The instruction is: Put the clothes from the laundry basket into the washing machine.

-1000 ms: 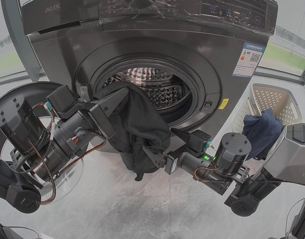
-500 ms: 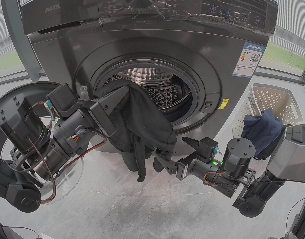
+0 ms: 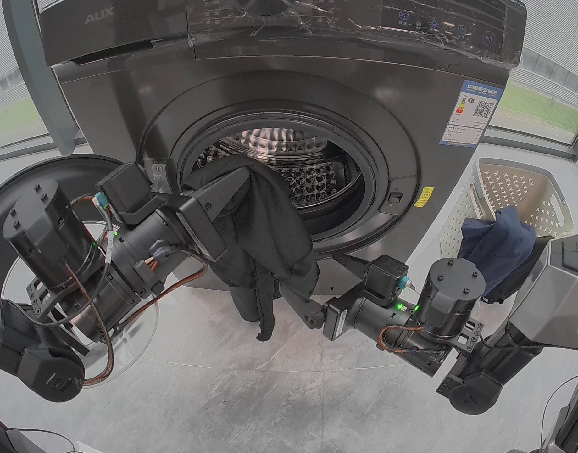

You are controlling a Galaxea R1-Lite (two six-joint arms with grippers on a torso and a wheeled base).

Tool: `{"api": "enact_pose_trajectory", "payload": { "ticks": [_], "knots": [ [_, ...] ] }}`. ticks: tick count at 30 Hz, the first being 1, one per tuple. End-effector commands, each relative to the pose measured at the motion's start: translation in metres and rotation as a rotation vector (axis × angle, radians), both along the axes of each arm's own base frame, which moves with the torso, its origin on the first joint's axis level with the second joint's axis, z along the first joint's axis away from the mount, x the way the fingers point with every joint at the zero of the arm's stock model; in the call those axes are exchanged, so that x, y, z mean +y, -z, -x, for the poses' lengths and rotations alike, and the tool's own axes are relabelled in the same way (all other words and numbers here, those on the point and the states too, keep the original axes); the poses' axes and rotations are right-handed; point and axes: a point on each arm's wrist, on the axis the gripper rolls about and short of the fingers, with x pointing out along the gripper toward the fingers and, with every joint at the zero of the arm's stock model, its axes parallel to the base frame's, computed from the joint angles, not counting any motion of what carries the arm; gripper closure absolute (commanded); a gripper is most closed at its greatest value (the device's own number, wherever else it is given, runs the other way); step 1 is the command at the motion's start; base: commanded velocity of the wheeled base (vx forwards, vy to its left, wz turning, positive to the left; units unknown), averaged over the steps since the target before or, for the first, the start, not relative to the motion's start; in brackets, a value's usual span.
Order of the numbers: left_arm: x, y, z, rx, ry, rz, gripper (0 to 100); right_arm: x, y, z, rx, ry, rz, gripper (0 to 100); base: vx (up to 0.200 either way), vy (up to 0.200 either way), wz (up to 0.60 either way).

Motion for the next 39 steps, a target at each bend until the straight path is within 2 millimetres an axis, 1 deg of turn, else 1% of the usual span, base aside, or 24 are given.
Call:
{"api": "enact_pose_trajectory", "payload": {
  "ticks": [1, 6, 10, 12, 21, 25, 26, 27, 29, 33, 35, 39],
  "knots": [
    [0.000, 0.001, -0.001, 0.002, 0.000, -0.002, 100, 0.003, -0.004, -0.006, -0.015, 0.006, -0.014, 0, 0.000, 0.000, 0.00],
    [-0.001, 0.001, -0.001, 0.002, 0.000, -0.002, 100, 0.013, -0.002, -0.013, -0.020, 0.000, -0.020, 0, 0.000, 0.000, 0.00],
    [-0.001, 0.001, -0.001, 0.004, -0.003, -0.002, 100, 0.017, -0.001, -0.010, -0.020, -0.012, -0.020, 0, 0.000, 0.000, 0.00],
    [-0.002, 0.002, -0.003, 0.010, -0.019, 0.000, 100, 0.020, -0.003, -0.005, -0.021, -0.025, -0.021, 0, 0.000, 0.000, 0.00],
    [-0.004, 0.002, -0.007, 0.009, -0.029, 0.004, 100, 0.022, -0.007, 0.000, -0.027, -0.040, -0.028, 0, 0.000, 0.000, 0.00],
    [-0.004, 0.003, -0.006, 0.010, -0.028, 0.003, 100, 0.025, -0.008, -0.005, -0.036, -0.031, -0.037, 0, 0.000, 0.000, 0.00],
    [-0.003, 0.003, -0.005, 0.010, -0.028, 0.003, 100, 0.026, -0.010, -0.010, -0.045, -0.021, -0.047, 0, 0.000, 0.000, 0.00],
    [-0.002, 0.003, -0.004, 0.010, -0.028, 0.003, 100, 0.029, -0.005, -0.018, -0.045, -0.012, -0.047, 0, 0.000, 0.000, 0.00],
    [-0.002, 0.003, -0.004, 0.010, -0.029, 0.004, 100, 0.033, -0.002, -0.026, -0.048, -0.003, -0.051, 0, 0.000, 0.000, 0.00],
    [-0.002, 0.003, -0.003, 0.011, -0.035, 0.005, 100, 0.036, 0.002, -0.030, -0.049, 0.003, -0.052, 0, 0.000, 0.000, 0.00],
    [-0.001, 0.003, -0.003, 0.012, -0.040, 0.006, 100, 0.034, 0.001, -0.032, -0.051, 0.015, -0.055, 0, 0.000, 0.000, 0.00],
    [-0.001, 0.003, -0.003, 0.012, -0.041, 0.007, 100, 0.023, -0.006, -0.039, -0.061, 0.050, -0.064, 0, 0.000, 0.000, 0.00]
  ]
}}
